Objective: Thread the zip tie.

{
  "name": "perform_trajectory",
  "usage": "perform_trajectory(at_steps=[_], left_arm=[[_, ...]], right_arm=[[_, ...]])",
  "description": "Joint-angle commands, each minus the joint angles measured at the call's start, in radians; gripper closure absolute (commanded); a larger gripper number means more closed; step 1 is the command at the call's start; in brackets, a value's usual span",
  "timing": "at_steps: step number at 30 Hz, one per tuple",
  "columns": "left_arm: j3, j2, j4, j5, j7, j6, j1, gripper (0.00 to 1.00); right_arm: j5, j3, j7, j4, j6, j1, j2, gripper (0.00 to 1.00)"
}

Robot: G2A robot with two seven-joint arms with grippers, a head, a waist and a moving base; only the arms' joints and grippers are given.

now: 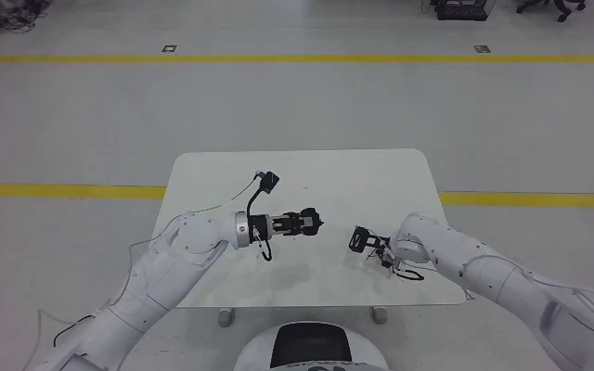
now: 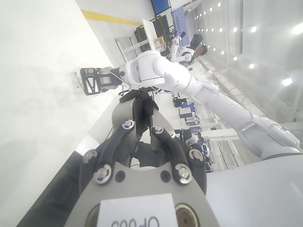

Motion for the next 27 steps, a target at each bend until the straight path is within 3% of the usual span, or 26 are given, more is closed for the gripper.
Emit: perform_trajectory(at_steps=[1, 8, 19, 27], left_arm=[[0.0, 0.0, 0.0, 0.0, 0.0, 0.0, 0.0, 1.0], [0.0, 0.0, 0.0, 0.0, 0.0, 0.0, 0.0, 1.0], [0.0, 0.0, 0.0, 0.0, 0.0, 0.0, 0.0, 1.0], [0.0, 0.0, 0.0, 0.0, 0.0, 0.0, 0.0, 1.0]], right_arm=[[0.003, 0.0, -0.002, -0.009, 0.0, 0.001, 0.006, 1.0], [0.015, 0.0, -0.006, -0.063, 0.0, 0.02, 0.043, 1.0], [0.058, 0.0, -0.01, -0.187, 0.0, 0.052, 0.14, 1.0], [0.088, 0.0, -0.037, -0.25, 0.0, 0.063, 0.19, 1.0]])
